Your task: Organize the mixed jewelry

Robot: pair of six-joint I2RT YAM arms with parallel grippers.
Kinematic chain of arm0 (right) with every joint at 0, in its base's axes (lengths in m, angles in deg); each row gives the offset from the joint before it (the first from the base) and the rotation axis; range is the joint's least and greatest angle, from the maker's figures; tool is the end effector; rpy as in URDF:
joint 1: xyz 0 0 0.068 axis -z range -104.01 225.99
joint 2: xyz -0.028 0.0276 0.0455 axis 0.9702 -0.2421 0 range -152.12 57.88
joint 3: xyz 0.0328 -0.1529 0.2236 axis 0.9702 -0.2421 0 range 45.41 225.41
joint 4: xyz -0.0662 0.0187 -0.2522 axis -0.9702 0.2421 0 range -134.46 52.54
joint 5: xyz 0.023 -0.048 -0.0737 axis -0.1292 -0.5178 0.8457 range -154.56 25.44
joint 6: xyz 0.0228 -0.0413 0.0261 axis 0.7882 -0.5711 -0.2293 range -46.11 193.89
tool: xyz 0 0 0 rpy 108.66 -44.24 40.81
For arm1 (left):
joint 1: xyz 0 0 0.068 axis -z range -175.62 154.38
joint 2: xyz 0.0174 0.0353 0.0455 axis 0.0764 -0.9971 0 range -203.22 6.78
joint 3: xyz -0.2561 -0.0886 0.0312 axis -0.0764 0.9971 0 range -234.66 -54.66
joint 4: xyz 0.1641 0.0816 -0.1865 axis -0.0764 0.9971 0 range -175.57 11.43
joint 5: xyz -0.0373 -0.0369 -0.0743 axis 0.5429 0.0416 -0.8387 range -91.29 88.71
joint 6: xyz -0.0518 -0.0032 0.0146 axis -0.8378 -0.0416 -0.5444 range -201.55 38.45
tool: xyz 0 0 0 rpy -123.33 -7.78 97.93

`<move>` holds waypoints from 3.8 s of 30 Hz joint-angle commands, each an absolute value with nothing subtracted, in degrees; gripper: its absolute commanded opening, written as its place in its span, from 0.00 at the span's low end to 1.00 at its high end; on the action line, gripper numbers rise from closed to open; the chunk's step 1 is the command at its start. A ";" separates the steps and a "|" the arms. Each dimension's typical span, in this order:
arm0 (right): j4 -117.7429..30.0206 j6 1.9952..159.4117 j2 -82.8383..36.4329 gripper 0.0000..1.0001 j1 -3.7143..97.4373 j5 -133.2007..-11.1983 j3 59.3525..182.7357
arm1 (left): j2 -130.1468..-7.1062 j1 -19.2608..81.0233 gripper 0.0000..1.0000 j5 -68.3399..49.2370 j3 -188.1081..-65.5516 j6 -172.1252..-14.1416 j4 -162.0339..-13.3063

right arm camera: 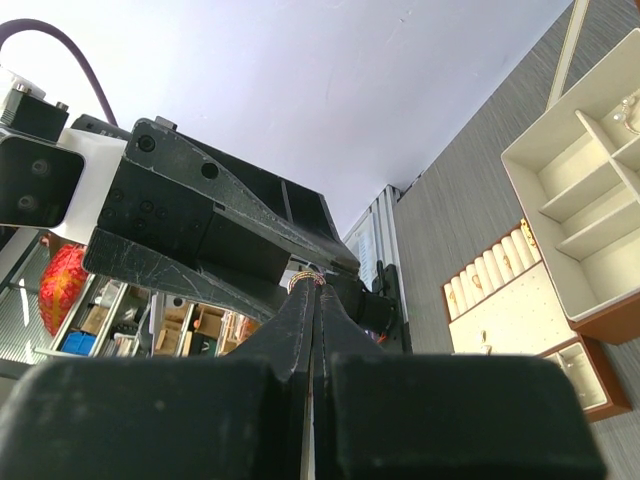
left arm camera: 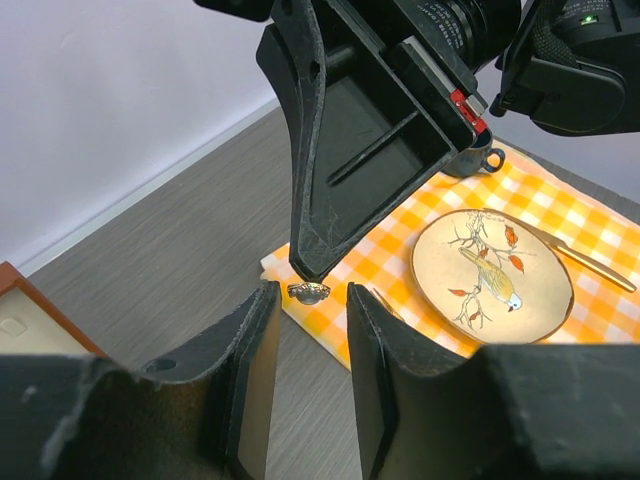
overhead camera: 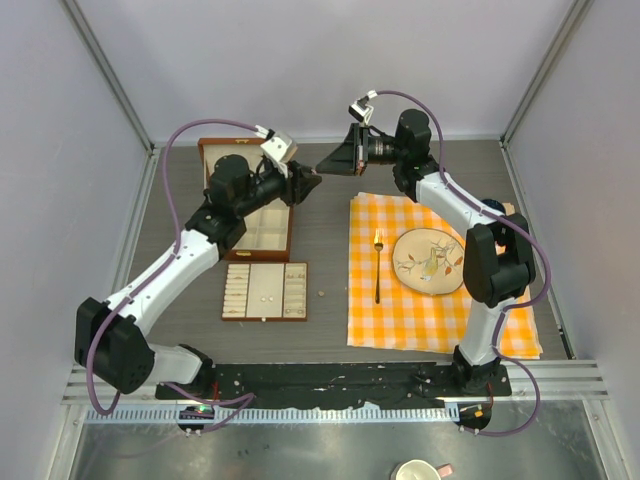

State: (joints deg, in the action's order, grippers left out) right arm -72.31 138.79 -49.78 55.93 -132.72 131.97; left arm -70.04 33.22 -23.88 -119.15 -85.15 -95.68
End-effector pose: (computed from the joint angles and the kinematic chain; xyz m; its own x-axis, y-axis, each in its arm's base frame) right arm 0.3991 0.1807 0.3431 -0.8528 0.0473 -0.5201 -0.5214 -0.0226 0.8530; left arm 0.2727 -0.1658 0.3727 -0.0829 -0.0205 -0.9963 0.7779 0.6236 -0.0776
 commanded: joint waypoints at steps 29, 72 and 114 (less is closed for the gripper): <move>-74.95 138.75 -47.85 0.01 55.77 -133.90 132.51 | -69.60 33.47 0.24 -25.46 -122.69 -84.37 -94.71; -72.67 135.85 -46.01 0.01 56.21 -133.73 130.93 | -68.72 33.47 0.19 -23.79 -122.34 -84.19 -93.21; -66.00 129.97 -44.08 0.01 56.83 -131.62 132.59 | -66.26 33.56 0.30 -23.71 -118.47 -87.18 -95.50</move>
